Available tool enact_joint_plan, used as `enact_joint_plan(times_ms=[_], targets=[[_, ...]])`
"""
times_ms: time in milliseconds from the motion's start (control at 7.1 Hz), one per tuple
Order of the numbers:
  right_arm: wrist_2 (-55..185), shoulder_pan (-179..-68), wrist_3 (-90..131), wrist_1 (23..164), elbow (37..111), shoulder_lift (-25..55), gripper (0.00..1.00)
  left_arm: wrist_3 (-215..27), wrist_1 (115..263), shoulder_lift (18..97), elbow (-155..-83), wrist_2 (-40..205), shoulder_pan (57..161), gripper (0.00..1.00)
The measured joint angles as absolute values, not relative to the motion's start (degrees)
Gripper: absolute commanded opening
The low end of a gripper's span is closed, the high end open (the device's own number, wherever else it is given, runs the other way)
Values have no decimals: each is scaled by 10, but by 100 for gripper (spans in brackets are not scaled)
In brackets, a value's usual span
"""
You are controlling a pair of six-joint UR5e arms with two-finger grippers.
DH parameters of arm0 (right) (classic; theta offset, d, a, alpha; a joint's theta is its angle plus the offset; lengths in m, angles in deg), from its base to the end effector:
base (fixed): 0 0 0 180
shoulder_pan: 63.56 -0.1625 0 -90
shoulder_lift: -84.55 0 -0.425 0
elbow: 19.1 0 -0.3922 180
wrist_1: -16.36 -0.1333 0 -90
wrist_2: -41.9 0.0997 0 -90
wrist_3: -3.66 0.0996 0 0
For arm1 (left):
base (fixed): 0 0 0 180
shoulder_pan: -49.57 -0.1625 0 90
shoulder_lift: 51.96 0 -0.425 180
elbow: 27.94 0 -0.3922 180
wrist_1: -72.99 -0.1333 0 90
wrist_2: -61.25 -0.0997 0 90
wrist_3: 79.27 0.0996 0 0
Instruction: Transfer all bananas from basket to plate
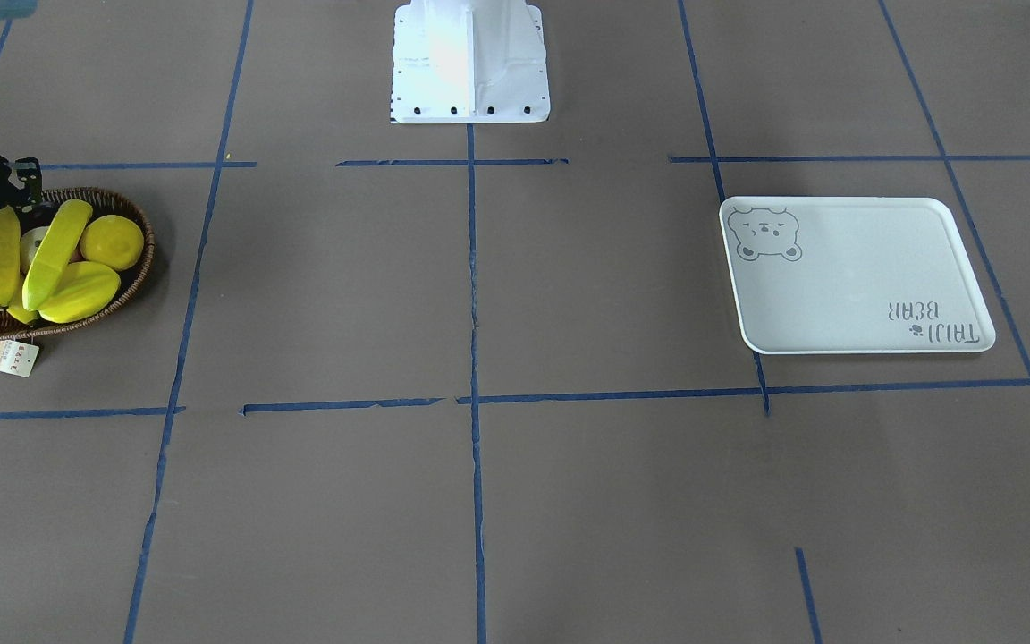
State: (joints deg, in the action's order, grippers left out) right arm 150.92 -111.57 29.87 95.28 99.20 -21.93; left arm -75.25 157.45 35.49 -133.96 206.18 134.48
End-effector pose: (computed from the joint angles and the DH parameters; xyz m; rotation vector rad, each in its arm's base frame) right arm -0.1872 -0.3587 0.5376 0.1450 -0.4955 -0.3356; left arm -0.0100 -0.4719 0.5386 0.1189 0.9601 0.2128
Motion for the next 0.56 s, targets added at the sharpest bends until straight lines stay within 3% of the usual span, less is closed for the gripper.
enact_joint_plan(times_ms=[282, 563], targets=[[1509, -1125, 294, 968, 1017, -236, 1, -753, 1574, 357, -1339, 2062, 1345, 100], [1516, -1177, 259, 987, 1046, -254, 0, -756, 1574, 357, -1339, 2062, 1345, 100]])
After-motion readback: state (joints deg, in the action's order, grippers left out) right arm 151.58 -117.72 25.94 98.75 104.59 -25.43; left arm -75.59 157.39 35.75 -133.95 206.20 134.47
